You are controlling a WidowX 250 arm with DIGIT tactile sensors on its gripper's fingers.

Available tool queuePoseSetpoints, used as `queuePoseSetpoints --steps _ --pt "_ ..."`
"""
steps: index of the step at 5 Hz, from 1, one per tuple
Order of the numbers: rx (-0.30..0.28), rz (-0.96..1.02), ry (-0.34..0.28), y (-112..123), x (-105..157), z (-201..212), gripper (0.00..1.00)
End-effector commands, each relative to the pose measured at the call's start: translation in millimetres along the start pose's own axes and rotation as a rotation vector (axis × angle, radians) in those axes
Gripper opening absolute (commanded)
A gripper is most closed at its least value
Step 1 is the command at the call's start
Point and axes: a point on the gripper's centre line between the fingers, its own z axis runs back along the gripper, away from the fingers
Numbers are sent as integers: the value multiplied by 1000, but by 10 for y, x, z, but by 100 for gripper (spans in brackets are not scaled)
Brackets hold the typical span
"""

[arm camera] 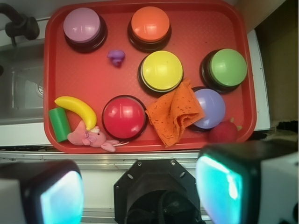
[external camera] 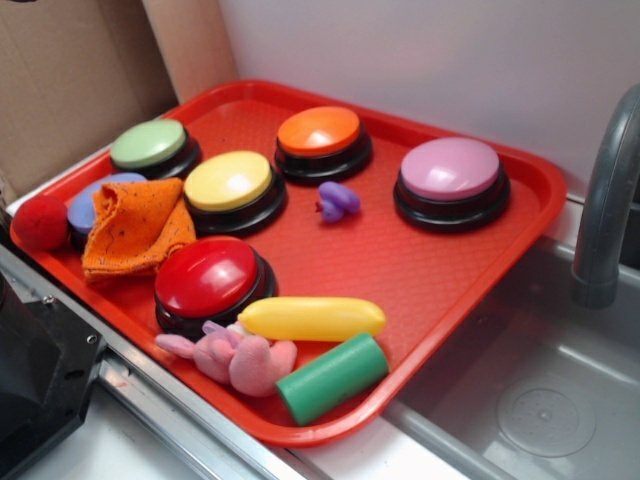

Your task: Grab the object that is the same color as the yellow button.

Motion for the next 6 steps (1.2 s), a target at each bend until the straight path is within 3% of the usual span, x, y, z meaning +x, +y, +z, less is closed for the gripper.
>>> queuePoseSetpoints --steps 1,2,4,6 --pt "0 0 0 0 0 0 100" --pt "-12 -129 -18 -31 160 -159 100" --pt "55 -413 -6 -336 529 -601 100" --pt "33 -600 32 -668 691 -1125 100"
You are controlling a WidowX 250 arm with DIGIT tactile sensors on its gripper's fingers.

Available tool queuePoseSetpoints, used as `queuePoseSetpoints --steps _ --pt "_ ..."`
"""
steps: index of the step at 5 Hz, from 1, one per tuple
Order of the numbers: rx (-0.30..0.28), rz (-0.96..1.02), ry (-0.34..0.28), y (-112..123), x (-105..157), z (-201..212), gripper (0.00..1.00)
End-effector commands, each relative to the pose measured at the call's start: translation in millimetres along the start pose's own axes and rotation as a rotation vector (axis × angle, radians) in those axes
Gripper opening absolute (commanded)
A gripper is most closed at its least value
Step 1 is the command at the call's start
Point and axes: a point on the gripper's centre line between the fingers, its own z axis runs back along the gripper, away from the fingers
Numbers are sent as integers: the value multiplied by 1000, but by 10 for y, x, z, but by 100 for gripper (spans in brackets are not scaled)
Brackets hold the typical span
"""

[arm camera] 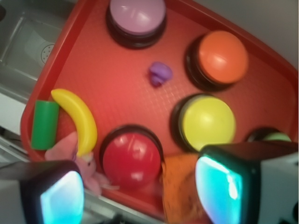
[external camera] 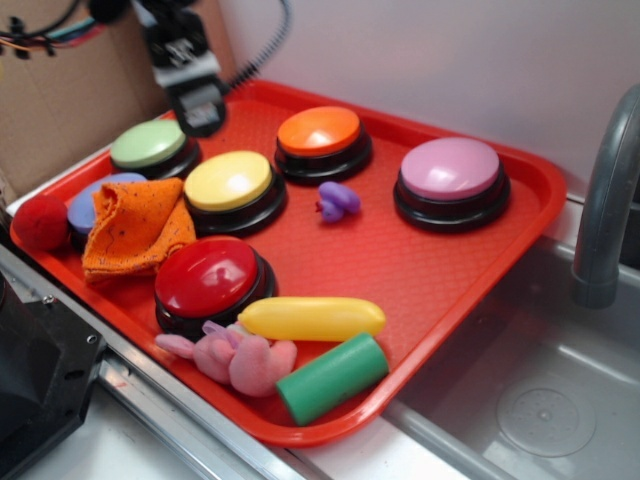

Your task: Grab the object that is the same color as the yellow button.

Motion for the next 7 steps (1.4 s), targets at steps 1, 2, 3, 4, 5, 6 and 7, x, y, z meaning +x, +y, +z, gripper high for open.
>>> queuePoseSetpoints --steps 1,2,3,4,5,6,7 --pt "-27 -164 -19 -225 238 -344 100" --pt "-46 -226 -10 -329 248 -532 100" --pt "-17 -280 2 -445 298 -724 100" --pt "10 -339 -9 -556 321 -920 100" --pt "21 -348 -8 -652 277 -1045 100" --pt "-33 -377 -11 -683 264 -1155 100" --pt "-20 -376 38 -659 250 -1247 100"
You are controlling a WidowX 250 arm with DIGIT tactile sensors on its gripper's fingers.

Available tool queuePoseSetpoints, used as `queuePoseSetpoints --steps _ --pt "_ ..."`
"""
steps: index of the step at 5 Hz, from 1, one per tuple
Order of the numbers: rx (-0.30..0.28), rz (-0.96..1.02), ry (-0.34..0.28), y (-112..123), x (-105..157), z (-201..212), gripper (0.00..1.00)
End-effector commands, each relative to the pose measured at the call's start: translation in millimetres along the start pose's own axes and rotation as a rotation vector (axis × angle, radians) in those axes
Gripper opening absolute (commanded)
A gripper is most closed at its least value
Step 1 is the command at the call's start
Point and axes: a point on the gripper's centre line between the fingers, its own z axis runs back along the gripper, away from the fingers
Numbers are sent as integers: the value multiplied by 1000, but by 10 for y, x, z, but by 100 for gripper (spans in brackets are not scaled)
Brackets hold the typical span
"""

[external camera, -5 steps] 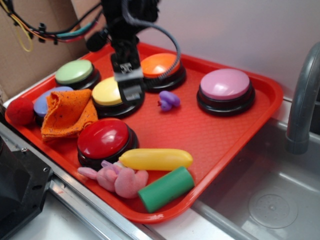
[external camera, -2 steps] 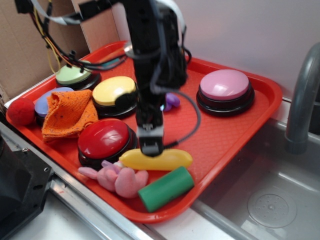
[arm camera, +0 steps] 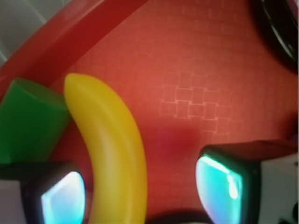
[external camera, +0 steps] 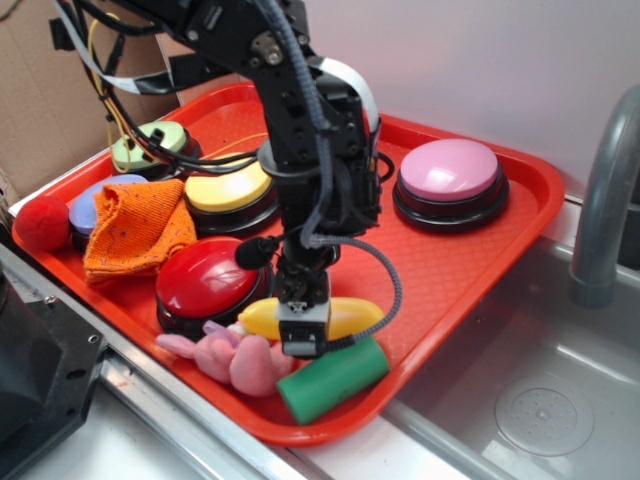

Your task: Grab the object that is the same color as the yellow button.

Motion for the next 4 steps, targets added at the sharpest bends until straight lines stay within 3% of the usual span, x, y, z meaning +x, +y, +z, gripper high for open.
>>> queuePoseSetpoints --steps 1,2,3,4 --pt "-1 -1 28 14 -10 -110 100" --pt "1 -5 41 20 -1 -150 100" --pt "14 -22 34 53 6 -183 81" --pt "21 -19 36 74 -3 -181 0"
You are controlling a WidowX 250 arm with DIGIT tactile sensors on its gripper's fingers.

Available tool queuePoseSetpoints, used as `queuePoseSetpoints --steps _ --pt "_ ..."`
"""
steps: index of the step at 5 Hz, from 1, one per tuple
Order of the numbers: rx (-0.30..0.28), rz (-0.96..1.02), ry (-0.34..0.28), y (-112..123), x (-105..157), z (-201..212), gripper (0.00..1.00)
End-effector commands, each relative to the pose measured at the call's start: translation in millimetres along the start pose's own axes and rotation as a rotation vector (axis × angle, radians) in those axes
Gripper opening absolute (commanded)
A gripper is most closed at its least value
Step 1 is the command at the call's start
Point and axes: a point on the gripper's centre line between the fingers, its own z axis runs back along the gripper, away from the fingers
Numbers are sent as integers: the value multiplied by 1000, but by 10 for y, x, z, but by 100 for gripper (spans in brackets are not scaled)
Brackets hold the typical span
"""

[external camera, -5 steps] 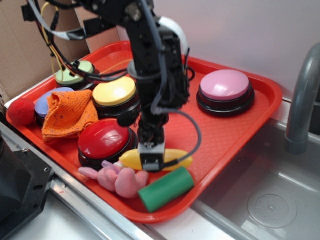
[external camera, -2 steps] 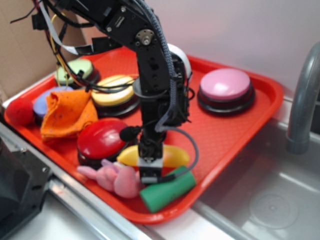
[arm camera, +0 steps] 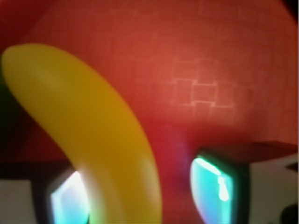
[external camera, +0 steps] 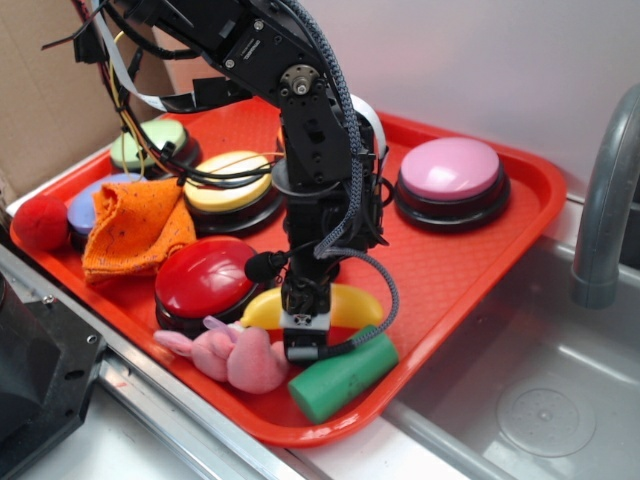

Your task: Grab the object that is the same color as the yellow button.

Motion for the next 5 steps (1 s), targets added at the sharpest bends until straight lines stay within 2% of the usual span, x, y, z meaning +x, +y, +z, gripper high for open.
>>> queuePoseSetpoints --steps 1,2,3,4,5 --pt "19 33 -24 17 22 57 0" --pt "27 89 -60 55 63 276 0" --pt "55 232 -66 183 27 681 0" --pt "98 424 -62 370 -108 1062 0" --pt "78 603 -59 598 -373 1365 0"
